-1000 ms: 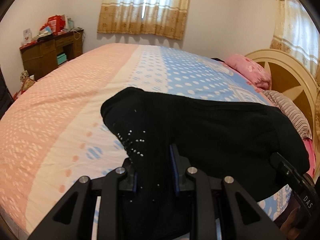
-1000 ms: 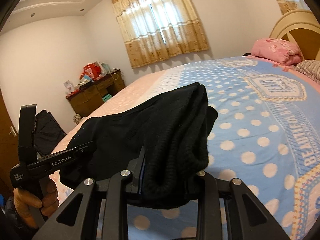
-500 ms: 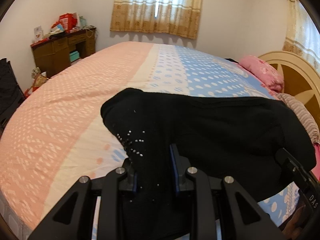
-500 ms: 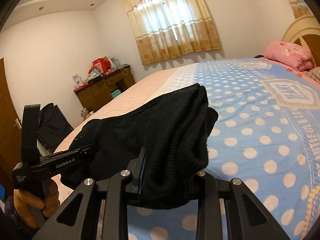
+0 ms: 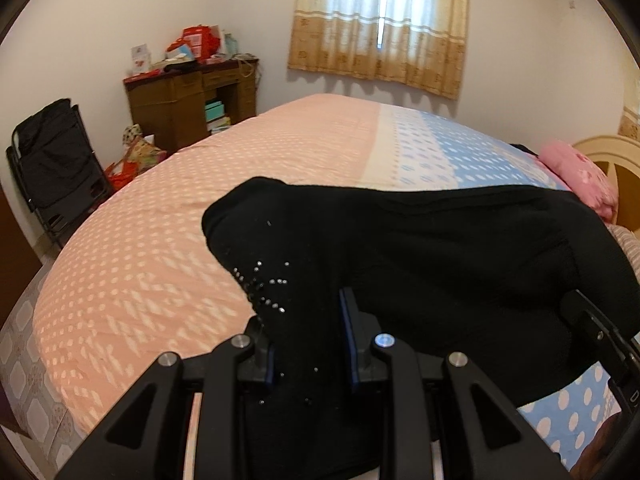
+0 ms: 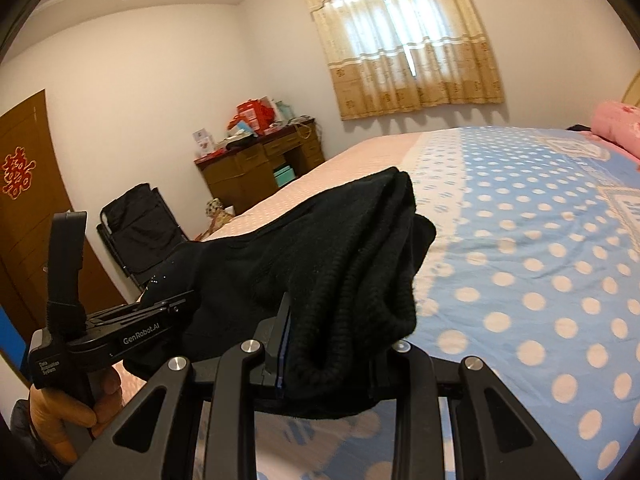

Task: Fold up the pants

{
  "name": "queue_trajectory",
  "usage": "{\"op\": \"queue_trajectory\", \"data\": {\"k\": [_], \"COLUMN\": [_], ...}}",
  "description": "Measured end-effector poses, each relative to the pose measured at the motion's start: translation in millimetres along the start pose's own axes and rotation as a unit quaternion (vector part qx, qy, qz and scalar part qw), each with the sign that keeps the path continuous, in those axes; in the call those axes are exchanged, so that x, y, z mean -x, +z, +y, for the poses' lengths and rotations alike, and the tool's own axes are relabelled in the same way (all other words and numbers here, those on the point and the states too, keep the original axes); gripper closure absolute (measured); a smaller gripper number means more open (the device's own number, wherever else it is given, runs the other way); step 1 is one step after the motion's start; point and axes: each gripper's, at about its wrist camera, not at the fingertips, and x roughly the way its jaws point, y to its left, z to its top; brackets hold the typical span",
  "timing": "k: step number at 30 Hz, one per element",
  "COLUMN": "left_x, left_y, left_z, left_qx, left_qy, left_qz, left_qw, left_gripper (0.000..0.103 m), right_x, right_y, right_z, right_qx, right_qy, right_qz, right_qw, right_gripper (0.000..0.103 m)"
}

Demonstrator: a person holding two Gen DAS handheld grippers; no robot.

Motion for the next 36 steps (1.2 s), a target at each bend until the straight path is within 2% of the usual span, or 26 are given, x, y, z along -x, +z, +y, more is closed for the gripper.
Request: {"op": "queue_trajectory", "data": {"k": [13,21,25,30,33,36], "left_x": [-7,-18,-31,-55,-56,-57], "left_y": [8,7,-3,-19,-24,-25], "left_z": [35,53,56,56,56,56], "left_qx": [0.031,0.049,0.058,0.064,0.056,0.053], "left_qy": [0.041,0.079,0.092,0.103,0.111,0.119], "left_qz": [-0.006,-0.003,0.020,0.050,0.044,0.040], "left_qw": [0.9987,0.9957,0.9939,0.9913,0.9912,0.9907], "left_gripper": [0.077,0.077,0.077,0.076,0.072,0.063], "right_x": [-39,-79,-103,-143,-167,-183], "right_y": [9,17,11,-2,-17,-28], "right_z": [33,49,51,40,33,24], "right_qx": [0.023,0.046,0.064,0.084,0.092,0.090], "right_qy": [0.041,0.060,0.058,0.036,0.023,0.014], "right_qz": [0.017,0.034,0.059,0.113,0.146,0.162], "right_qw": [0.999,0.997,0.995,0.989,0.985,0.983], "right_gripper": [0.074,0.074,0.074,0.074,0.073,0.069]}}
